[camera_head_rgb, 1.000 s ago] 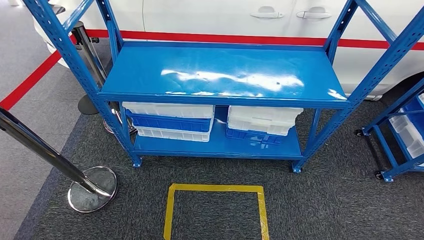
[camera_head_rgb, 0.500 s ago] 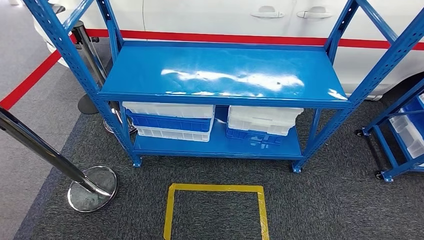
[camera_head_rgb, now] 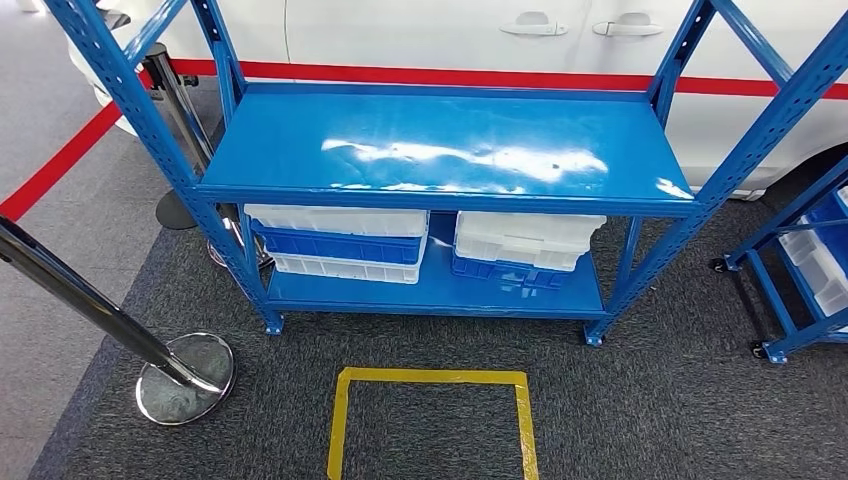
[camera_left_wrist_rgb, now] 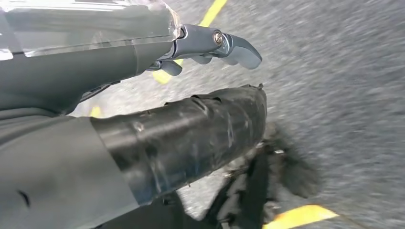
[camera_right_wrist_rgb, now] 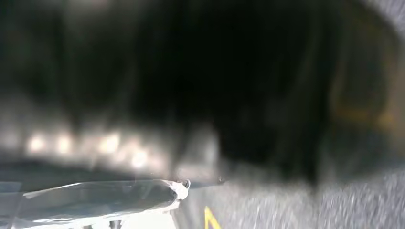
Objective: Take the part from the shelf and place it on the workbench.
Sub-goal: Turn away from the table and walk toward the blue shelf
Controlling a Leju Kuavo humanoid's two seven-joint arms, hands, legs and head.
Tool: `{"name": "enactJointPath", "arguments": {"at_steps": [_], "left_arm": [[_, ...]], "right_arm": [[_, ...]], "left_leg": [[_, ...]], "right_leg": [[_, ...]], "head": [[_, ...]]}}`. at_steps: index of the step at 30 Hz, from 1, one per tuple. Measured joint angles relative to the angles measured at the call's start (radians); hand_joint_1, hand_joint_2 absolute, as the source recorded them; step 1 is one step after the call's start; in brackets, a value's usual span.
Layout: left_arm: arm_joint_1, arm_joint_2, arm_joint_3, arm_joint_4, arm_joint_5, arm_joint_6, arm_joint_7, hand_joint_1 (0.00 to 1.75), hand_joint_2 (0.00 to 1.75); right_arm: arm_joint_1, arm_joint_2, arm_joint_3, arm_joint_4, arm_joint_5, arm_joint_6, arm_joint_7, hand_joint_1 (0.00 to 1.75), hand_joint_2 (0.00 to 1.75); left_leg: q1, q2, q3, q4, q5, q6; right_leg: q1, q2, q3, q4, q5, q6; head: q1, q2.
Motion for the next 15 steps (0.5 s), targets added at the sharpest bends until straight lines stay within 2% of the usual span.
{"name": "enactJointPath", "arguments": {"at_steps": [5,8,10,12,14,15], "left_arm": [[-0.004,-0.043,0.046,0.0,0.002,0.022,0.129,0.0,0.0],[-0.007,-0.06,0.085,0.0,0.018,0.041,0.119,0.0,0.0],[-0.009,-0.066,0.103,0.0,0.046,0.062,0.057,0.0,0.0],[-0.01,-0.072,0.118,0.0,0.074,0.082,-0.05,0.0,0.87],[-0.009,-0.076,0.127,-0.002,0.074,0.084,-0.106,0.0,1.75],[-0.01,-0.077,0.128,-0.004,0.067,0.081,-0.112,0.0,1.75]], "right_arm": [[0.012,-0.008,-0.002,-0.001,0.094,-0.068,0.022,0.0,0.0],[0.019,-0.008,-0.016,-0.004,0.115,-0.117,-0.02,0.0,0.0],[0.022,-0.008,-0.03,-0.006,0.109,-0.149,-0.095,0.0,0.0],[0.026,-0.008,-0.042,-0.009,0.096,-0.173,-0.203,0.0,0.0],[0.025,-0.006,-0.054,-0.013,0.084,-0.18,-0.25,0.0,0.0],[0.023,-0.006,-0.061,-0.017,0.074,-0.179,-0.254,0.0,0.0]], "left_leg": [[-0.001,0.0,0.0,0.0,0.0,0.0],[-0.001,0.0,0.0,0.0,0.0,0.001],[-0.001,0.0,0.0,0.0,0.0,0.001],[-0.001,0.0,-0.001,0.0,-0.001,0.0],[-0.001,0.0,-0.002,0.0,-0.001,0.0],[-0.001,0.0,-0.001,0.0,-0.001,0.0]], "right_leg": [[-0.001,0.0,0.0,0.0,0.0,0.0],[-0.001,0.0,0.0,0.0,0.0,0.0],[-0.001,0.0,0.0,0.0,0.0,0.0],[-0.001,0.0,0.0,0.0,0.0,0.0],[-0.001,0.0,0.0,0.0,0.0,0.0],[-0.001,0.0,0.0,0.0,0.0,0.0]], "head": [[0.0,0.0],[0.0,0.0],[0.0,0.0],[0.0,0.0],[0.0,0.0],[0.0,0.0]]}}
